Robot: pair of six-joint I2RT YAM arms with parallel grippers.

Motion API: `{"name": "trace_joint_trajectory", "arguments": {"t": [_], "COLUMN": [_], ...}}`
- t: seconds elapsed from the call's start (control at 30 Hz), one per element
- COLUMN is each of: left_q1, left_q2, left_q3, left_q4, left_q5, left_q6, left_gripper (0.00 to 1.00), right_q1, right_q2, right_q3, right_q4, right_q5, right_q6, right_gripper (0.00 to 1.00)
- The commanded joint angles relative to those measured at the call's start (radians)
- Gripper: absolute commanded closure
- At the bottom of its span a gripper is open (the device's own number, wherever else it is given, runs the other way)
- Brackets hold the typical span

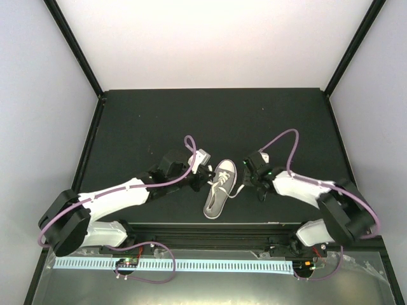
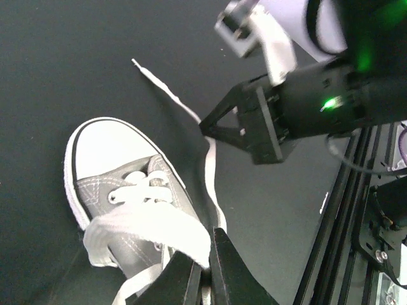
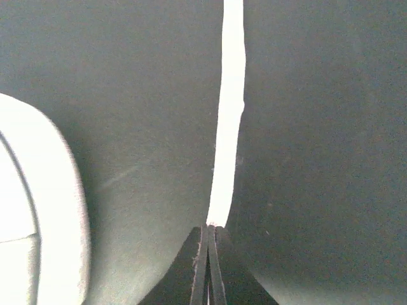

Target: Tie the shoes

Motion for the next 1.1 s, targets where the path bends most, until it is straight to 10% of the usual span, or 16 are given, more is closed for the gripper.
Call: {"name": "trace_joint_trajectory", "arguments": {"t": [0.0,0.27,1.07], "left_q1": [-0.002,0.004,0.007], "left_q2": [0.043,0.188,0.374], "left_q3": [0.088,0.226,0.340], "left_q4": [-0.059,-0.093,-0.082], "left_q5": [0.099,0.240,0.360], "left_q6": [0.108,0.173,0.168], "left_gripper": [0.98,0.95,0.87], "right_q1": [0.005,0.005,0.005], "right_q2": [-0.228,-0.445,-0.408], "right_q3": [0.027,0.117,0.164], "right_q4": [-0.107,-0.025,0.085], "right_q5": [0.046,-0.138,-0.254], "right_q6": [-0.071,-0.224,-0.200], "right_gripper": [0.98,0.98,0.98]}}
